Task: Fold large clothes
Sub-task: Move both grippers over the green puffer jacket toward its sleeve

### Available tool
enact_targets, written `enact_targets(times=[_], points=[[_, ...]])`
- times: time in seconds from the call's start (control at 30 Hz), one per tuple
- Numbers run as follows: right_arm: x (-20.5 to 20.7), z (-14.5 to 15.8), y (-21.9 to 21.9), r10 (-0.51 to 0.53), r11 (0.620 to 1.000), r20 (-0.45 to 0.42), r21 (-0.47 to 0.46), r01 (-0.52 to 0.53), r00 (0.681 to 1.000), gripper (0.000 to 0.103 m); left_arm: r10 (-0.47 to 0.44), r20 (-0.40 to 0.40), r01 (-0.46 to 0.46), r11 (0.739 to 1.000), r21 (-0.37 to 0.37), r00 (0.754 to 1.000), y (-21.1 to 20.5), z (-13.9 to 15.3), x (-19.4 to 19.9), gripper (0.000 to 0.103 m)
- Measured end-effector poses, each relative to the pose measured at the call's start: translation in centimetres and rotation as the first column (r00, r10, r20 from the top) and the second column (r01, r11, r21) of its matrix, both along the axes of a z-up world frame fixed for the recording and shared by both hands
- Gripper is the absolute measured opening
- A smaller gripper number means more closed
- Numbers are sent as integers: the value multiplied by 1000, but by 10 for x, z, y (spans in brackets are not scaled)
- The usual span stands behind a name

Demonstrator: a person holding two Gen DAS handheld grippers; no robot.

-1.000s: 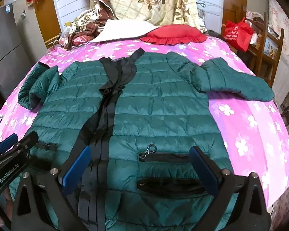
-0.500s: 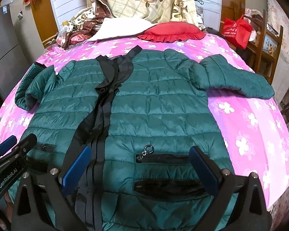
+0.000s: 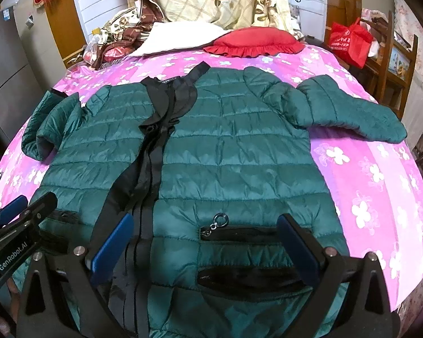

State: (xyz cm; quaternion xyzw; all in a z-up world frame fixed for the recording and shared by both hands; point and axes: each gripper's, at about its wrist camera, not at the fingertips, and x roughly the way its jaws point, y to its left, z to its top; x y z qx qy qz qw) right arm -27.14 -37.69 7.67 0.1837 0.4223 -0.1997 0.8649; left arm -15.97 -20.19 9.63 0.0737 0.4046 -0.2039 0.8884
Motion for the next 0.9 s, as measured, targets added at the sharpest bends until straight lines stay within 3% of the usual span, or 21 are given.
enact_targets(times=[0.6, 0.9], points=[[22, -7, -6, 31, 997, -39, -74, -33, 999, 103, -1, -11, 1, 1000, -4, 1000, -12, 0, 22, 39], [30, -2, -13, 30, 996, -9, -85, -31, 999, 103, 17, 14, -17, 1000, -1, 1000, -12, 11, 29, 39]])
